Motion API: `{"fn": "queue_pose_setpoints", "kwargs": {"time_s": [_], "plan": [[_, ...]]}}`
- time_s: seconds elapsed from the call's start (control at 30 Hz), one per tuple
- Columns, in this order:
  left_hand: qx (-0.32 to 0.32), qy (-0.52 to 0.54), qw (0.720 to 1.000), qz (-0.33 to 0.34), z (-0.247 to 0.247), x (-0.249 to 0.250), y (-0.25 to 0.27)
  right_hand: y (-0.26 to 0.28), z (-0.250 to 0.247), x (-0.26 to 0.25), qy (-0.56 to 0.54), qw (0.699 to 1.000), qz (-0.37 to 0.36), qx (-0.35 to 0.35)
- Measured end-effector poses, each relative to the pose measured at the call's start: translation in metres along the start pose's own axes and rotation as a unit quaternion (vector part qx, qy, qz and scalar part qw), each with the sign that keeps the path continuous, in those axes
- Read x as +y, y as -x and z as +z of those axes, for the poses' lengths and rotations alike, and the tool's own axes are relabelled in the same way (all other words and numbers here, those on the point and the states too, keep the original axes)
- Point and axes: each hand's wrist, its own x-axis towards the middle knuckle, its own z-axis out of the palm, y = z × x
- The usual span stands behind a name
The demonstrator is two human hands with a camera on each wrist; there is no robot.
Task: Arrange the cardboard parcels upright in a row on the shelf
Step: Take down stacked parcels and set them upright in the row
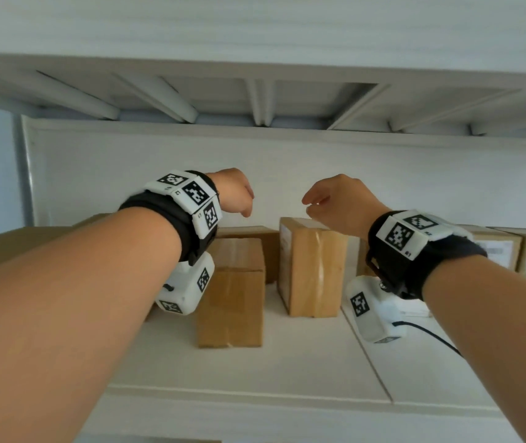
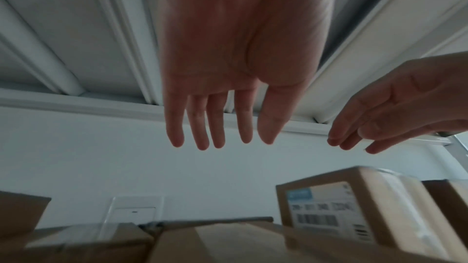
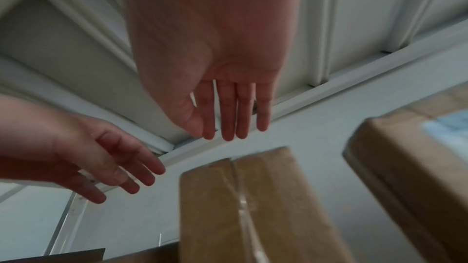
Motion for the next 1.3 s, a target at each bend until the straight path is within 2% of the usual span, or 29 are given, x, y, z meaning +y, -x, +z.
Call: {"fn": "queue_pose_setpoints", "kwargs": {"time_s": [0.1, 0.17, 0.23, 0.43, 0.53, 0.63, 0.77, 0.9, 1.07, 1.23, 1.3], "plan": [[-0.013, -0.011, 1.000, 0.003, -0.007, -0.022, -0.013, -0.015, 0.018, -0.024, 0.079, 0.993, 0.052, -0.074], [-0.031, -0.009, 0.999, 0.008, -0.004, -0.030, -0.020, -0.023, 0.032, -0.026, 0.144, 0.971, 0.116, -0.150], [-0.051, -0.010, 0.999, 0.015, 0.003, -0.035, -0.023, -0.027, 0.046, -0.020, 0.177, 0.954, 0.157, -0.181], [-0.072, -0.010, 0.997, 0.025, 0.006, -0.038, -0.030, -0.031, 0.049, -0.007, 0.147, 0.960, 0.190, -0.143], [-0.064, -0.007, 0.997, 0.030, 0.000, -0.035, -0.031, -0.035, 0.038, -0.006, 0.080, 0.974, 0.197, -0.076], [-0.041, 0.014, 0.998, 0.035, -0.008, -0.029, -0.034, -0.040, 0.022, -0.011, 0.035, 0.985, 0.166, 0.005], [-0.001, 0.062, 0.997, 0.039, -0.017, -0.021, -0.044, -0.051, 0.005, -0.023, -0.008, 0.995, 0.081, 0.054], [0.048, 0.062, 0.993, 0.084, -0.025, -0.013, -0.050, -0.061, 0.005, -0.028, -0.019, 0.999, 0.006, 0.049], [0.046, 0.060, 0.989, 0.124, -0.033, -0.010, -0.056, -0.069, 0.003, -0.039, -0.078, 0.994, -0.064, 0.033], [0.049, 0.048, 0.993, 0.098, -0.041, -0.025, -0.062, -0.081, 0.011, -0.042, -0.129, 0.987, -0.092, 0.010], [0.068, 0.034, 0.994, 0.083, -0.043, -0.030, -0.065, -0.087, 0.018, -0.042, -0.168, 0.980, -0.096, 0.032]]}}
